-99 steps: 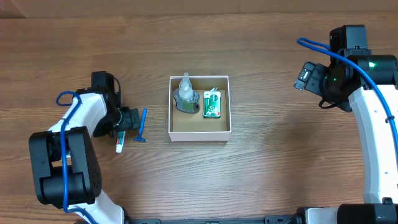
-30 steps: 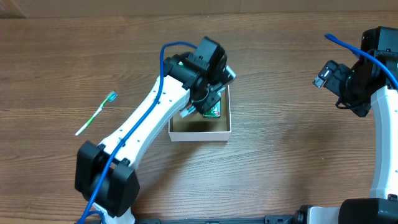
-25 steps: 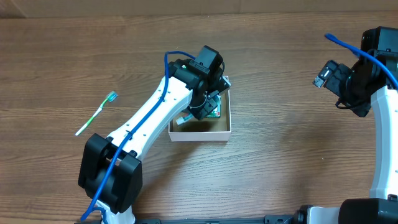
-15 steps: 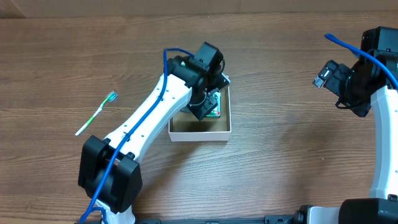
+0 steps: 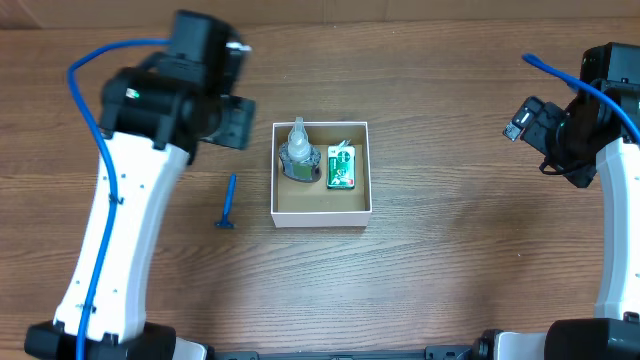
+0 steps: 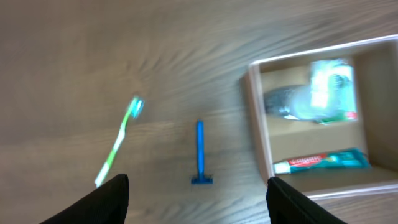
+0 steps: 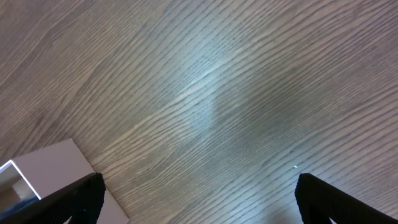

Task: Pack container
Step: 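Grasp the blue razor by its handle with the left gripper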

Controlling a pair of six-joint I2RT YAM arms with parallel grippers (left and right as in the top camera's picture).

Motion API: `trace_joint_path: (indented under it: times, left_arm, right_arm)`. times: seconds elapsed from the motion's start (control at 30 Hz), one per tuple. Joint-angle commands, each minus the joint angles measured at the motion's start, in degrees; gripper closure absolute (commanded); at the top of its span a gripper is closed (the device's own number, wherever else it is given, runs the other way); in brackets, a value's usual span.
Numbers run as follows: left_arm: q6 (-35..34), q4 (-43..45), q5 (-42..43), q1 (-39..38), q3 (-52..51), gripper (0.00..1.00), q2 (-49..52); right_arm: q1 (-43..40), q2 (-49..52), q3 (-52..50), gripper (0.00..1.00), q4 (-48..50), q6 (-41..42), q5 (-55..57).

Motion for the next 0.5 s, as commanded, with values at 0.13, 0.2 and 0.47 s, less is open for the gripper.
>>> trace_joint_path:
  times: [0.13, 0.2, 0.47]
  left_arm:
    - [-5.4, 11.6, 9.8, 7.4, -23.8, 0.18, 1.8]
    - [-5.4, 15.5, 9.6, 7.3, -28.6, 0.16, 1.9]
    - [-4.7, 27.8, 8.2, 7.3, -40.5, 0.07, 3.7]
  right_arm:
    - [0.0, 0.2, 0.0, 0.00, 0.3, 0.2, -1.4]
    - [0.0, 0.2, 0.0, 0.00, 0.4, 0.2, -1.8]
    - [0.0, 0.2, 0.0, 0.00, 0.3, 0.2, -1.8]
